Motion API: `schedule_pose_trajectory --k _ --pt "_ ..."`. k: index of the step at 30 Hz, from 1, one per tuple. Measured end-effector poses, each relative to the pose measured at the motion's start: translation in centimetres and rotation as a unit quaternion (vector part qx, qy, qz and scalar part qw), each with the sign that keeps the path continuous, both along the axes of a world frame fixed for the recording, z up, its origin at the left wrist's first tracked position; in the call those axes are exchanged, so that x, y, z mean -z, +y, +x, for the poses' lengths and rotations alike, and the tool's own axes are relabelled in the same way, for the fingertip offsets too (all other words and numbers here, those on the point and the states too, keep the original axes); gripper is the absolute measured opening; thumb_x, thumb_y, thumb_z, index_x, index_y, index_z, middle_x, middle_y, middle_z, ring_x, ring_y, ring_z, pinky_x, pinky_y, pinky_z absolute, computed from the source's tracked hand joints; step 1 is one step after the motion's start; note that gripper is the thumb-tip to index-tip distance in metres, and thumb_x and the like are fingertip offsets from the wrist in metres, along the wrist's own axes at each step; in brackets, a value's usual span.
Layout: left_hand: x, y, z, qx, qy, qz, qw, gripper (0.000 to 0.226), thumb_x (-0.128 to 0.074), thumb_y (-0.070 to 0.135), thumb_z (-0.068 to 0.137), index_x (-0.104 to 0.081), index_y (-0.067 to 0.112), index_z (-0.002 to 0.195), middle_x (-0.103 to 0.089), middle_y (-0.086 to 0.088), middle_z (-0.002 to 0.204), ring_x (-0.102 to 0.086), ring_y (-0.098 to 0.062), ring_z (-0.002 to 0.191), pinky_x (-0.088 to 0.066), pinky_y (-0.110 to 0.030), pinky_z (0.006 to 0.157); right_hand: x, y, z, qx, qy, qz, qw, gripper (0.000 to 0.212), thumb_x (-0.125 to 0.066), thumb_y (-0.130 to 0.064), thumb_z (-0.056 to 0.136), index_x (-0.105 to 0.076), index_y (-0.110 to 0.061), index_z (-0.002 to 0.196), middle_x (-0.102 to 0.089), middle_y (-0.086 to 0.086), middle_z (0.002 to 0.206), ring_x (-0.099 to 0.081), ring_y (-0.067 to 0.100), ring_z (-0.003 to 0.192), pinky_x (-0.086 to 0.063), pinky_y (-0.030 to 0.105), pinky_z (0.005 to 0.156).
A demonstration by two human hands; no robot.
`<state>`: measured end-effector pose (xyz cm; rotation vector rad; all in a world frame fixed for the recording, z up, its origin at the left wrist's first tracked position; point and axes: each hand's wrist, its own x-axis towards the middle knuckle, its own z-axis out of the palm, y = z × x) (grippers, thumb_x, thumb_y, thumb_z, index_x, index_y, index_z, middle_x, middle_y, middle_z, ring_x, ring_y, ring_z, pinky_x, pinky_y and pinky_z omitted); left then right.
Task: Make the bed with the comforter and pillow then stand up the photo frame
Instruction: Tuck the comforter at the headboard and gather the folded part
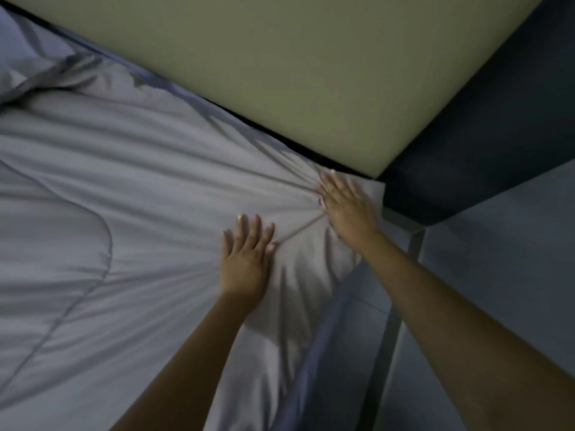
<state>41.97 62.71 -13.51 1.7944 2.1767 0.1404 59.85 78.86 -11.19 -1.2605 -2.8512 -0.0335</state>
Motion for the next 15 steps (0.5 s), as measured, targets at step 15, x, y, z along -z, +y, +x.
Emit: schedule_pose_trajectory --k 15 --pt "1.1 -1.5 0.7 0.014 0.068 -0.032 0.997 0.084 -0.014 0.075 0.086 -0.001 0.027 0.155 0.007 -0.007 0.162 0.01 -0.032 0.148 0.002 -0.061 0.115 2.3 -1.2 1.3 0.174 -0.078 -0.21 0.959 0.101 -0.017 -0.088 0.074 0.013 -0.029 0.151 0.021 -0.006 0.158 0.019 0.021 0.147 0.009 0.046 0.119"
